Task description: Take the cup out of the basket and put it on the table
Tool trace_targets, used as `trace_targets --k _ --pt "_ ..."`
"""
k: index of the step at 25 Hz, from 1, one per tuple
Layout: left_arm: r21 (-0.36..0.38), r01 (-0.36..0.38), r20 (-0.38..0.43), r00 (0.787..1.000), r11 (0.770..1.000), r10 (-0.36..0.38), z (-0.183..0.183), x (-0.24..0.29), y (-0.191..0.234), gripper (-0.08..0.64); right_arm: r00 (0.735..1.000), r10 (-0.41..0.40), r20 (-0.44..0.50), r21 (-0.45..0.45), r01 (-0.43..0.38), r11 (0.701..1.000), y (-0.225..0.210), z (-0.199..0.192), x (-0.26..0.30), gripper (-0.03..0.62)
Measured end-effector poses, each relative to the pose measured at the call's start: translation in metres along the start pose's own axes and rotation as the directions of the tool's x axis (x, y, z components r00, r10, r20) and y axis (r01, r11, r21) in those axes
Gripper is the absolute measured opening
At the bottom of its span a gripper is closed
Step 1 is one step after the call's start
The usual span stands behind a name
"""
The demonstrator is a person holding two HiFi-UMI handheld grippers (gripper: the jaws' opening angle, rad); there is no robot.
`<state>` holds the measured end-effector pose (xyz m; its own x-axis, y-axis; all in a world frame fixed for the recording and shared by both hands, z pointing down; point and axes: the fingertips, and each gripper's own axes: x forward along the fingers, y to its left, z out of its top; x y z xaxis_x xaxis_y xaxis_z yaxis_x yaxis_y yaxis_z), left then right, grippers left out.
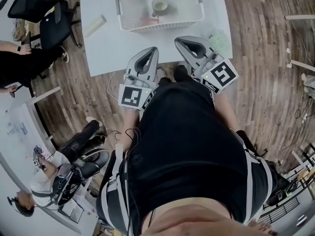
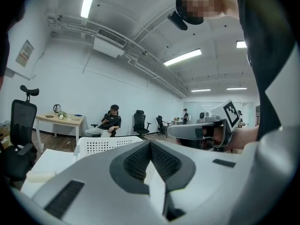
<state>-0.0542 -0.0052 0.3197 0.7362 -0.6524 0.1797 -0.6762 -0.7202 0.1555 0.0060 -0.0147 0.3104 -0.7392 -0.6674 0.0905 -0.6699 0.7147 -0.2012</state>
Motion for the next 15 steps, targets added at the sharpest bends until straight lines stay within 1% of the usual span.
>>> trace_targets --k 4,7,11,15 --pt "0.003 -0.031 0.001 1.000 1.000 0.031 -0.001 0.038 -0.008 0.021 1.000 0.023 0.011 0.008 -0.023 1.000 -0.040 -0.002 -0.010 0.018" --pt "-0.002 -0.069 -0.006 0.998 0.998 0.069 -0.002 0.061 -0.015 0.021 0.999 0.054 0.006 0.015 -0.054 0.998 -0.064 -0.005 -0.019 0.018" --pt "-0.006 -0.092 -0.007 0.996 0.996 0.092 -0.001 0.072 -0.013 0.021 0.997 0.071 -0.002 0.025 -0.071 0.997 -0.084 -0.008 -0.013 0.018" --pt "-0.005 -0.094 -0.019 0.995 0.996 0.093 -0.004 0.071 0.001 0.021 0.998 0.067 0.000 0.037 -0.067 0.997 -0.087 -0.011 -0.002 0.018"
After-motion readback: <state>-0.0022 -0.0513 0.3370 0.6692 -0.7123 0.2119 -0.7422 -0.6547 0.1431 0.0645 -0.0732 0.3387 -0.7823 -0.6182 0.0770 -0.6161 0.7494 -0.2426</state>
